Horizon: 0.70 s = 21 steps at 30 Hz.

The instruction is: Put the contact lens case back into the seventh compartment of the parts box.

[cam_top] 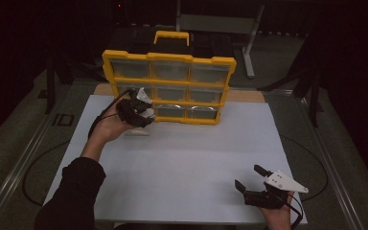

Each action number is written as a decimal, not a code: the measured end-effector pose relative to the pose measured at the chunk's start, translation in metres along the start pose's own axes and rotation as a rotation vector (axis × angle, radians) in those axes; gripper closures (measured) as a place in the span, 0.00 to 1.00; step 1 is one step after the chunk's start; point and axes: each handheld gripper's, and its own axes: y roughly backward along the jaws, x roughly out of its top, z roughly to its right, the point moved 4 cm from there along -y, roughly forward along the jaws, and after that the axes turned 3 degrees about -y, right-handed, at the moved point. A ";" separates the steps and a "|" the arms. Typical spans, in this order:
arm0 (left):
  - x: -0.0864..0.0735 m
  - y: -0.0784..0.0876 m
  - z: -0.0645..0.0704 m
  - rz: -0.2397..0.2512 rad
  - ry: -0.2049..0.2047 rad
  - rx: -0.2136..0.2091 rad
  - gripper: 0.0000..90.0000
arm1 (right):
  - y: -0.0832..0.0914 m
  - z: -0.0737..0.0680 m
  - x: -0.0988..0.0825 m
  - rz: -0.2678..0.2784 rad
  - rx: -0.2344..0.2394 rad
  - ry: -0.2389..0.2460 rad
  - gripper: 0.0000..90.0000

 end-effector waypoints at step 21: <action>-0.020 0.000 -0.021 -0.023 0.060 0.054 0.55 | 0.001 0.000 0.000 -0.001 -0.002 -0.006 0.09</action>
